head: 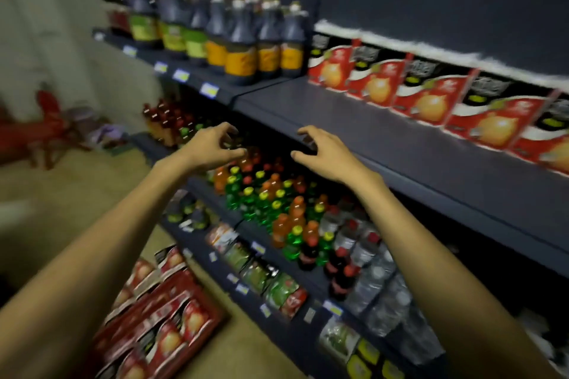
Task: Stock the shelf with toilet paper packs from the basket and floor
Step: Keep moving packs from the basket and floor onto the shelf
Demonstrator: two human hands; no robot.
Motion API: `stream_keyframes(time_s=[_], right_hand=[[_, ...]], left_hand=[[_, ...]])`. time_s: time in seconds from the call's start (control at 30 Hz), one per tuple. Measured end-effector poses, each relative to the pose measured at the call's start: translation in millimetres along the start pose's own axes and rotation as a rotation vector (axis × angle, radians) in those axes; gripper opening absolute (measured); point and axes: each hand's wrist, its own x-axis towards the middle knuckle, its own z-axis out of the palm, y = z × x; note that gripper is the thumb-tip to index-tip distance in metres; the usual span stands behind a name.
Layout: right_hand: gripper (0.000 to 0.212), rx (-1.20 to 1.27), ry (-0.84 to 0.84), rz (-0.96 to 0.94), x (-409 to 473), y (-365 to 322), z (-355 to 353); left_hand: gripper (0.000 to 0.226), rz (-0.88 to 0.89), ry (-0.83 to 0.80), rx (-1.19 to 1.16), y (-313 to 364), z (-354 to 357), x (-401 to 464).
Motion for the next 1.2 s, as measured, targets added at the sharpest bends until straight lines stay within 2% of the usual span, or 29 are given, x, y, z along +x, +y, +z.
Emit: stream_keyframes(time_s=[0.17, 0.33, 0.53, 0.7, 0.8, 0.97, 1.2], right_hand=[[0.058, 0.017, -0.148, -0.132, 49.5, -61.7, 119.8], [0.056, 0.086, -0.364, -0.169, 84.3, -85.7, 247.5], [0.056, 0.144, -0.657, -0.149, 107.3, -68.4, 395.5], [0.059, 0.148, -0.798, -0.118, 120.8, -37.5, 514.0], [0.049, 0.125, -0.863, -0.113, 118.5, -18.4, 570.2], [0.046, 0.151, -0.964, -0.116, 106.3, 5.6, 691.5], [0.047, 0.096, -1.014, -0.058, 58.3, 40.4, 858.9]], left_hand=[[0.053, -0.26, 0.013, -0.014, -135.0, -9.9, -61.4], [0.053, -0.537, -0.019, -0.052, -238.2, 16.4, -119.6], [0.057, -0.871, -0.074, -0.164, -341.1, 90.2, -182.8], [0.067, -1.083, -0.058, -0.323, -417.2, 171.5, -232.5], [0.061, -1.174, -0.046, -0.349, -447.4, 211.5, -261.2], [0.059, -1.31, -0.036, -0.363, -520.8, 294.0, -311.5], [0.066, -1.355, 0.091, -0.407, -632.3, 408.8, -354.8]])
